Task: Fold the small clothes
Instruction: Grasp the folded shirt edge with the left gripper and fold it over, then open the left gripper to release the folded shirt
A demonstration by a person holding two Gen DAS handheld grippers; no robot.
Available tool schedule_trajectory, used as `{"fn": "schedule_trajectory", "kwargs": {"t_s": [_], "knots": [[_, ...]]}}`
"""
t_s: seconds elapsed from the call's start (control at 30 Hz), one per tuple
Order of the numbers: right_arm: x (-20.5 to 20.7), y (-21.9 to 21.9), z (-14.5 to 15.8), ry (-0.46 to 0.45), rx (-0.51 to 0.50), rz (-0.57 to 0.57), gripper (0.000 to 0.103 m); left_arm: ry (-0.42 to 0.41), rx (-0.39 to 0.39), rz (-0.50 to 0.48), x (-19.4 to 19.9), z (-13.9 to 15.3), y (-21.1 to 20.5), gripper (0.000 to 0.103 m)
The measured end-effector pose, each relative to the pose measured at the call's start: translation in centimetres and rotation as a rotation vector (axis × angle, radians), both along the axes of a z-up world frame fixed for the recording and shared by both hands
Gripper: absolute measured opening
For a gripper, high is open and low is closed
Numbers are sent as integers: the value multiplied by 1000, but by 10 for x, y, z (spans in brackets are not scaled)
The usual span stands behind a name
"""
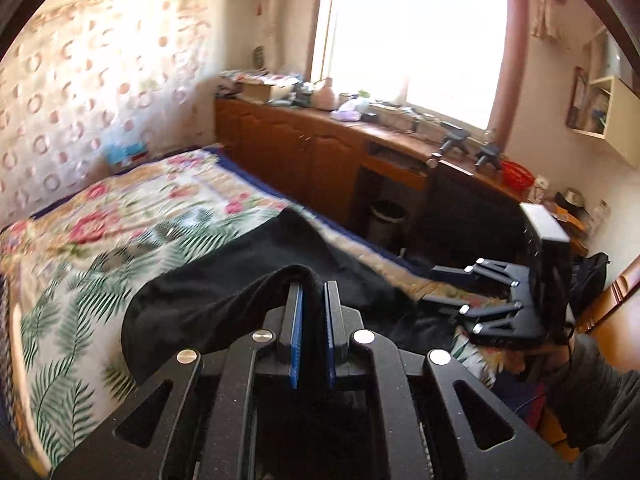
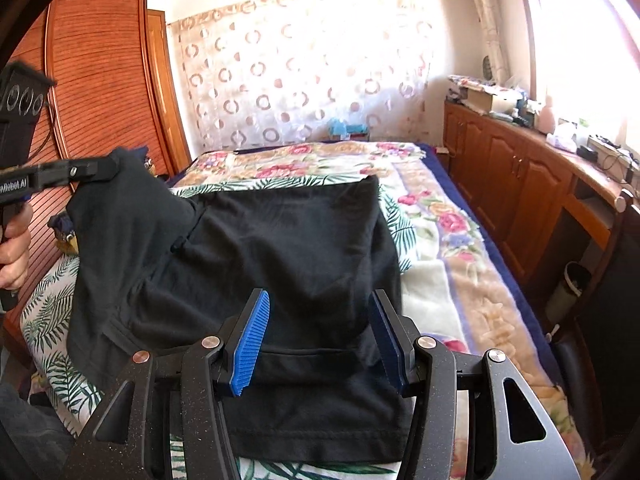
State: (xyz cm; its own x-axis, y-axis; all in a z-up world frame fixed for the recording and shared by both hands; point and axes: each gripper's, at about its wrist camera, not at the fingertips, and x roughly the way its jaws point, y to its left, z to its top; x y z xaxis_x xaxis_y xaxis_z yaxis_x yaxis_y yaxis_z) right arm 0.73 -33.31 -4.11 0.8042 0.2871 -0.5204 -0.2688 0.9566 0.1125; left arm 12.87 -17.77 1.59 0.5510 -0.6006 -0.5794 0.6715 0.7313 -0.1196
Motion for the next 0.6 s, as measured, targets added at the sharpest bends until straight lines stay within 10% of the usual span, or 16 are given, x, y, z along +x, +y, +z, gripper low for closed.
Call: {"fn": "schedule_trajectory", "kwargs": {"t_s": [0.23,0.4,0.53,0.6], "knots": [[1,8,-8,13,-3,15,54,5,34,-23,-1,-7,-11,43],[12,14,-5,20,0,41,54,5,64,49,3,-15,10,43],[20,26,-5,29,-8,74,54,0,60,113,3,-24,39,83],[25,31,-5,36,-12,89,54,9,46,150,2,-30,56,83]]}}
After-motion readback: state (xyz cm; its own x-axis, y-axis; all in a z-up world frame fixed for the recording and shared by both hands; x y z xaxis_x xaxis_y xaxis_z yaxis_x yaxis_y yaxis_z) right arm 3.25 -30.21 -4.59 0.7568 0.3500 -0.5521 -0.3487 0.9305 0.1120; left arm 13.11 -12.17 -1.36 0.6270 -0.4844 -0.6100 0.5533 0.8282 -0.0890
